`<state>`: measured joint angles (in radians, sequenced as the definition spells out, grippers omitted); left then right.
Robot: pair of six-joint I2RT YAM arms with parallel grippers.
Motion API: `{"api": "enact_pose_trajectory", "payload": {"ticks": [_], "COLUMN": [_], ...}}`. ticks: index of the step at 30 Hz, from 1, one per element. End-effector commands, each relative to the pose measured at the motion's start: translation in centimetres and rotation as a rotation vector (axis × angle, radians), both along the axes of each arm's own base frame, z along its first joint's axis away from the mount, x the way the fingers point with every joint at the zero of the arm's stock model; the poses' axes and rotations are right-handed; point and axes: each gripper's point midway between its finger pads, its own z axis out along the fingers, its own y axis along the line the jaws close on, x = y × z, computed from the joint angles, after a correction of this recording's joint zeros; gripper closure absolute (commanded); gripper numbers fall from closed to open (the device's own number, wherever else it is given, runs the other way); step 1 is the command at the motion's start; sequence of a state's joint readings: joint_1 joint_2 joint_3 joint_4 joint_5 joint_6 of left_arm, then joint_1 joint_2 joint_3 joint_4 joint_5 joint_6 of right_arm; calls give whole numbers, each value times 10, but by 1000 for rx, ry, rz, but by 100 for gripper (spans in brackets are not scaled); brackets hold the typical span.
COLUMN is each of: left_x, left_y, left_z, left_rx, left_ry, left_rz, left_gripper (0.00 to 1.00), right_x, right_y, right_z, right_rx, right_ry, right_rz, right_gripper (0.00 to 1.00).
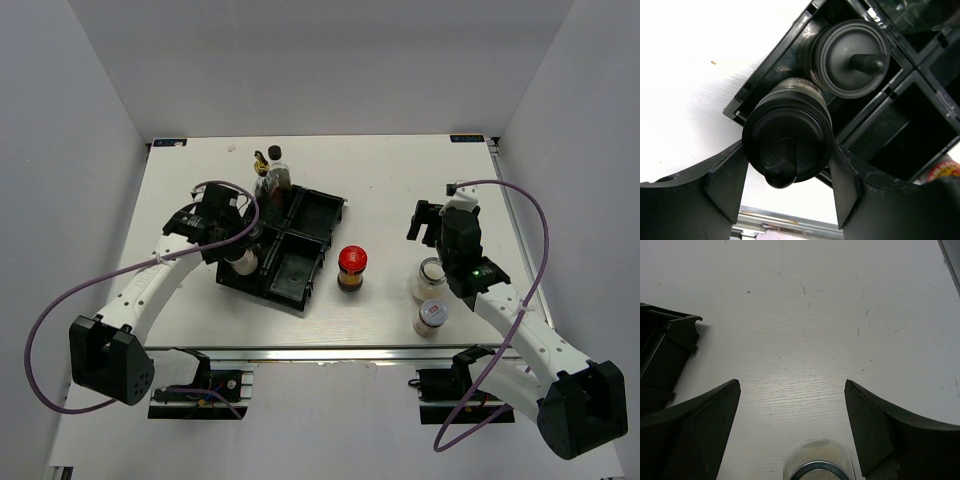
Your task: Organize the condiment bottles
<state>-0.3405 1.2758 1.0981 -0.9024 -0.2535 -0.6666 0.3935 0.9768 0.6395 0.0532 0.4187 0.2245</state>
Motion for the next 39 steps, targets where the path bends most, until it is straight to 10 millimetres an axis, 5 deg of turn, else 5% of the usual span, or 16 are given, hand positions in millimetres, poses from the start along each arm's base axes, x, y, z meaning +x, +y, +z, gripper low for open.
{"api": "enact_pose_trajectory", "payload": {"ticks": [1, 12, 16, 17, 20, 26, 27, 28, 34, 39], "left_x": [16, 30, 30, 29, 26, 22, 22, 21, 17, 9], "left_y": [1, -1, -2, -3, -2, 2, 1, 1, 2, 6], "left_z": [9, -13, -21, -22, -27, -26, -25, -22, -9, 22], "left_rx": [-1, 49, 78, 81, 94, 105, 105, 101, 86, 59], "left_ry": [-92, -123, -112, -109, -94, -95, -96, -104, -128, -179], "left_rz": [35, 43, 30, 23, 22, 32, 30, 28, 24, 39], "left_gripper": [93, 90, 75, 61, 43, 23, 7, 2, 2, 2], "right_x": [4, -12, -29, -33, -45, -68, -74, -73, -72, -69], "right_y": [2, 43, 74, 80, 102, 151, 159, 163, 181, 191], "right_z": [8, 13, 16, 17, 22, 17, 15, 18, 2, -4], "right_rx": [4, 64, 90, 88, 70, -87, -102, -104, -121, -146], "right_ry": [-39, -75, -92, -96, -111, -112, -105, -103, -31, 2], "right_rz": [16, 276, 474, 515, 646, 809, 828, 827, 831, 822], "right_gripper": [11, 11, 11, 11, 11, 11, 11, 11, 11, 11]}}
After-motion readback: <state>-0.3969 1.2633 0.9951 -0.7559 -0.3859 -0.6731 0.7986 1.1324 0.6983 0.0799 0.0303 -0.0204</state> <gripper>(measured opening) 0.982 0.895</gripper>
